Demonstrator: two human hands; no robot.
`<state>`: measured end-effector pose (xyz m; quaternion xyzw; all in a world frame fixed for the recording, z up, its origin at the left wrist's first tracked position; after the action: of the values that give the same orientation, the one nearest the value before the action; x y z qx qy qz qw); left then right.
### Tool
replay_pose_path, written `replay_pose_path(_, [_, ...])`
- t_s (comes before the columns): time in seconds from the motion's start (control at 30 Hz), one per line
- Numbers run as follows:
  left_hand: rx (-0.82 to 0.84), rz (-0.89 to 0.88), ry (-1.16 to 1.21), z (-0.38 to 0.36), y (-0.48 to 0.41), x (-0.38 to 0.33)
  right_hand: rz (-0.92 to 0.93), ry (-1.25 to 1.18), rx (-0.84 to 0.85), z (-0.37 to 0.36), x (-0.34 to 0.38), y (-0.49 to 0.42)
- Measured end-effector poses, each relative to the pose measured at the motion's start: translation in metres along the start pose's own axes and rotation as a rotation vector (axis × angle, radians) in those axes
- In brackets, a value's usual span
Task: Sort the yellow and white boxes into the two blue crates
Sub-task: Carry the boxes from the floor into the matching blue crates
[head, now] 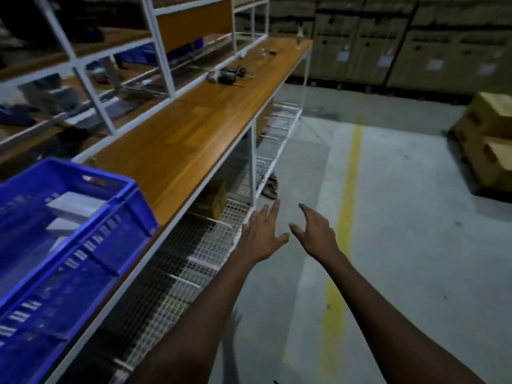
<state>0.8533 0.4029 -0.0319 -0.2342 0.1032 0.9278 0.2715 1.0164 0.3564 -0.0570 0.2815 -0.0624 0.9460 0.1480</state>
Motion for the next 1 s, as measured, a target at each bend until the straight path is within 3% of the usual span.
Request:
replay_pose_path(0.23, [0.129, -0.082, 0.017, -0.092, -0.019, -0.134, -0.163, -0.078, -0.067, 0.061, -0.144, 0.057])
replay_pose_path(0.47, [0.366, -0.151, 0.023, -0.246, -0.019, -0.309, -0.479, -0.118, -0.106, 0.15, -0.349, 0.153])
replay_pose_path(0.63, [0.473, -0.204, -0.045, -0.313, -0.02, -0.402, -0.65, -0.183, -0.097, 0.192, -0.45, 0.208])
replay_pose_path(0.87, [0.585, -0.264, -0.167, -0.38, -0.059, -0.449, -0.813, -0.263, -0.134, 0.23, -0.544, 0.208])
replay_pose_path(1.0, [0.654, -0.296, -0.221, -0.438, -0.095, -0.446, -0.848, -0.263, -0.135, 0.216, -0.594, 0.192])
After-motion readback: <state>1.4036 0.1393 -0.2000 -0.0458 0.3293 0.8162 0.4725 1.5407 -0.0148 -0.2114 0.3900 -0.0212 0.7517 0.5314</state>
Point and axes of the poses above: each hand's wrist, its own y-axis away from the middle knuckle, its own z-axis out of the back of the hand, x = y × z, the point moved 3 cm from there along -y, towards the middle knuckle
